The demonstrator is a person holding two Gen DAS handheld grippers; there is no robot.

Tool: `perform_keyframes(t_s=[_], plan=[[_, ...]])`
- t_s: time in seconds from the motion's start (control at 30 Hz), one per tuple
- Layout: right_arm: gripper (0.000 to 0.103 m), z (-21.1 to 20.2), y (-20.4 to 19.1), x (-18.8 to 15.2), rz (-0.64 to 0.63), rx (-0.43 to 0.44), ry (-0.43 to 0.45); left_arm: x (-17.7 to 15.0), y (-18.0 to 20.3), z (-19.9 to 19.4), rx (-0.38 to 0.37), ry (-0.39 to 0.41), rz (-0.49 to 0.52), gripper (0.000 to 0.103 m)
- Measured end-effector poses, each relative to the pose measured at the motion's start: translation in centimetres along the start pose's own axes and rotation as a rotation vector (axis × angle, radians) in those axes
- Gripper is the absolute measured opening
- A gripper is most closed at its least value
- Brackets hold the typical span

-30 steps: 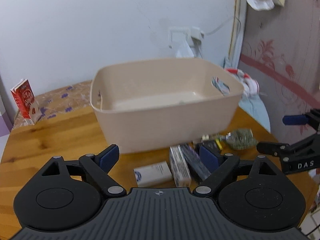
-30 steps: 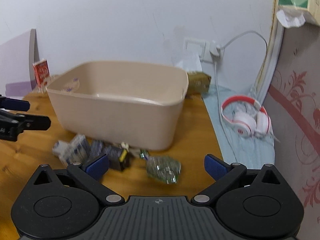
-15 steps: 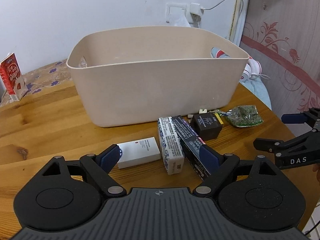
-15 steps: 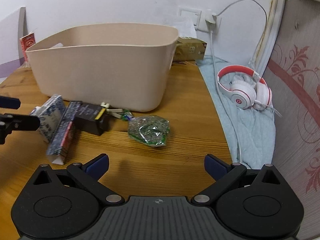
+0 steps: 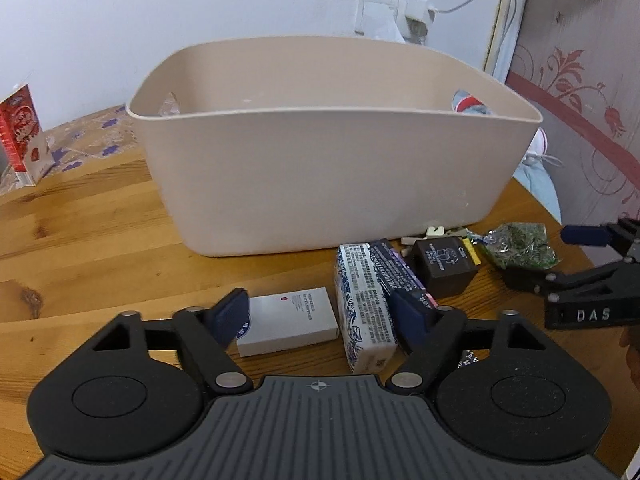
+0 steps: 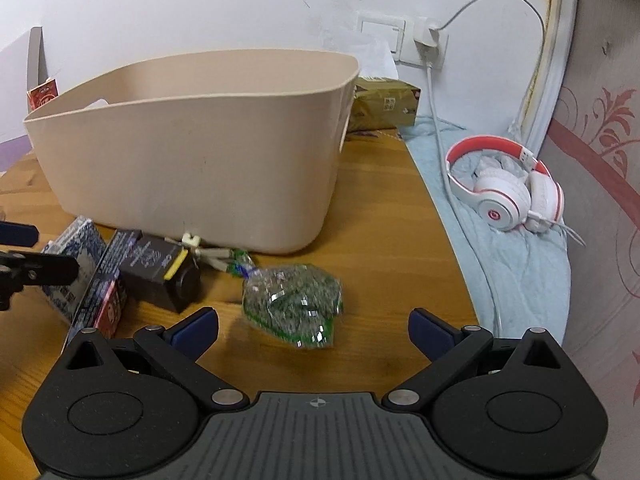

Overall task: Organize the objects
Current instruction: 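Grasp the blue-and-white box with the left gripper while the right grasps the clear bag, then carry the box and bag over the beige bin and release both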

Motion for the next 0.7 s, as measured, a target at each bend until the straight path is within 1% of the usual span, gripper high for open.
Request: perform_keyframes(t_s=[0.03,0.07,0.1,0.13,0.17,0.2,0.23,0.3,0.33,0.4,0.53,0.7], plan=[[0.097,0.2,-0.1,0.2,-0.002,0.002,0.002,0.0,0.0,0.3,-0.008,-0.009,-0.004,0.069],[0.092,0.3,-0.2,0.3,-0.003,0.003,0.002,0.0,-0.1,0.5,-0.014,-0.016,-0.008,0.068],[0.090,0.4,-0.2,0.4,-0.003,0.003,0.002,-0.1,0.0,0.5,-0.007,-0.004,-0.003,0.063],[0.085,0.5,-0.3,0.6,-0.002,0.005,-0.001,-0.1,0.0,0.5,-0.010,0.001,0.002,0.056],[0.077,0.6,-0.4,0.6,-0.001,0.011,-0.007,-0.1,0.0,0.5,-0.020,0.001,0.004,0.053],[0.065,0.7,-0.6,0.6,0.001,0.014,-0.012,-0.1,-0.1,0.4,-0.028,0.003,0.003,0.046],[0.059,0.7,-0.7,0.6,0.001,0.014,-0.014,-0.1,-0.1,0.4,-0.035,0.003,0.001,0.037],[0.048,0.8,-1.0,0.6,0.003,0.018,-0.019,-0.1,-0.1,0.3,-0.045,0.001,0.006,0.031],[0.047,0.7,-1.1,0.6,0.004,0.024,-0.017,-0.2,-0.1,0.2,-0.046,0.001,0.011,0.026],[0.044,0.5,-1.3,0.5,0.005,0.035,-0.013,-0.4,0.0,0.2,-0.041,0.001,0.024,0.021],[0.044,-0.3,-2.2,0.0,-0.018,0.039,-0.008,-0.6,-0.2,-0.2,-0.049,0.001,0.020,0.020],[0.044,-1.9,-2.8,-0.4,-0.017,0.030,0.008,-0.6,-0.6,-1.4,-0.067,0.026,0.022,0.020]])
Point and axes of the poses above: each gripper's, at about its wrist camera, not at the fingertips, and z roughly the way its jaws point, y to its right, x to its top, the point moved 1 cm from there along z, roughly the way its jaws point, and after that the axes turned 2 degrees about x, right-handed, at the moved point
